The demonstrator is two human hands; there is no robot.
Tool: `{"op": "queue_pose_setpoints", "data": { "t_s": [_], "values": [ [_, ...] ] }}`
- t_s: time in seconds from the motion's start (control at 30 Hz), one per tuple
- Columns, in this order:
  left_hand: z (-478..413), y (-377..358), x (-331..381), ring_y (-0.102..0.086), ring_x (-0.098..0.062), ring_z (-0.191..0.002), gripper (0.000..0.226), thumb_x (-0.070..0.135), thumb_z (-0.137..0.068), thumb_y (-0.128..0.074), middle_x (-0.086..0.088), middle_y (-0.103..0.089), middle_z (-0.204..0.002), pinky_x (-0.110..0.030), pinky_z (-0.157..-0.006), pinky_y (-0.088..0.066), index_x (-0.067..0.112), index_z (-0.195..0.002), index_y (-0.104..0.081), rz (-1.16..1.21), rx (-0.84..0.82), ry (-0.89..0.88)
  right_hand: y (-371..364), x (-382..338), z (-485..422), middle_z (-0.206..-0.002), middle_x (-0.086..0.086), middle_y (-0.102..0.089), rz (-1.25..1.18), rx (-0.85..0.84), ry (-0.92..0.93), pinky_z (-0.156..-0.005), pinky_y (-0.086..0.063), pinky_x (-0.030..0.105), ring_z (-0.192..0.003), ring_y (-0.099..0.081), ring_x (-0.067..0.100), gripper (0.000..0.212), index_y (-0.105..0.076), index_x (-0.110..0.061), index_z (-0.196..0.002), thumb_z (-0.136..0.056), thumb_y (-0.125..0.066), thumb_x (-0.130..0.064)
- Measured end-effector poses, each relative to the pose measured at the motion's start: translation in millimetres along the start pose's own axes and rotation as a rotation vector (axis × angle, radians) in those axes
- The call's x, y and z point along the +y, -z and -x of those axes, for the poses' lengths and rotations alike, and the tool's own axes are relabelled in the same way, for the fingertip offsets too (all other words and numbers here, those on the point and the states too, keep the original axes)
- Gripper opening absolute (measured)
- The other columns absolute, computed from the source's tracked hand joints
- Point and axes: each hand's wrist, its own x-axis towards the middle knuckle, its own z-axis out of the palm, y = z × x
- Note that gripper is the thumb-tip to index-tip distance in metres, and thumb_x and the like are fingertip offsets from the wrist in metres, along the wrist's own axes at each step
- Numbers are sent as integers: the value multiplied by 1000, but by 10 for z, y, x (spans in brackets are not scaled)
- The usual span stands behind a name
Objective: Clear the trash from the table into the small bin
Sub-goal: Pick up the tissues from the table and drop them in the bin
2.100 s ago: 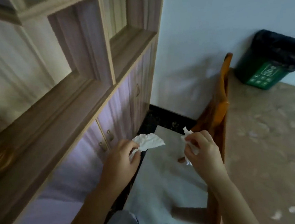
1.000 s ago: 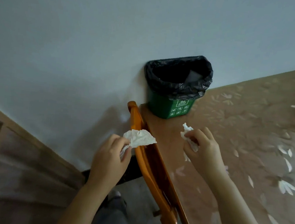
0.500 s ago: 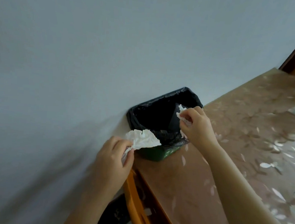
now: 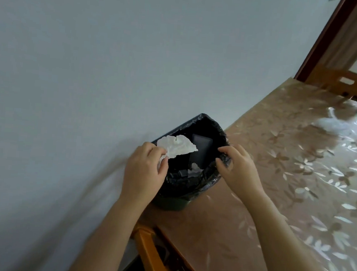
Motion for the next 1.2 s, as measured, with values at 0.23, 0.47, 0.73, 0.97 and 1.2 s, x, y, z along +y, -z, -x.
{"op": "queue_pose_setpoints", "data": {
  "t_s": [0.23,0.47,0.73,0.97,1.2],
  "values": [
    [-171,-313,95,-56,-33,-85,25,15,-80,-67,-18,-60,-93,-40,-68,-48,0,-100,-64,45,-123,0,108,56,349,-115,8,-58,37,27,-102,-91,-39,31,-109,-50,25,27,-59,-11,-111,-84,-58,-13],
    [218,-424,510,-59,-31,-85,24,14,-78,-68,-14,-64,-95,-42,-69,-54,1,-99,-66,115,-155,-204,248,257,890,-121,5,-57,110,97,-254,-93,-40,35,-114,-49,23,30,-60,-13,-111,-81,-62,-14],
    [657,-727,1215,-60,-27,-95,27,18,-78,-68,-11,-66,-102,-39,-79,-51,7,-102,-66,220,-390,-420,642,450,1843,-117,6,-62,260,238,-473,-87,-45,33,-108,-55,27,31,-62,-9,-108,-78,-65,-9],
    [1069,-846,1953,-62,-25,-91,26,15,-73,-73,-9,-68,-98,-38,-77,-50,9,-97,-69,319,-513,-619,1066,541,2825,-110,12,-65,373,367,-712,-83,-52,44,-98,-61,31,30,-63,-7,-105,-75,-69,-10],
    [1647,-783,2842,-64,-26,-88,26,12,-69,-77,-9,-69,-95,-39,-76,-51,7,-94,-69,439,-572,-803,1537,586,3915,-102,16,-67,372,555,-902,-82,-54,49,-96,-62,32,31,-66,-3,-99,-69,-74,-6]
  ]
}}
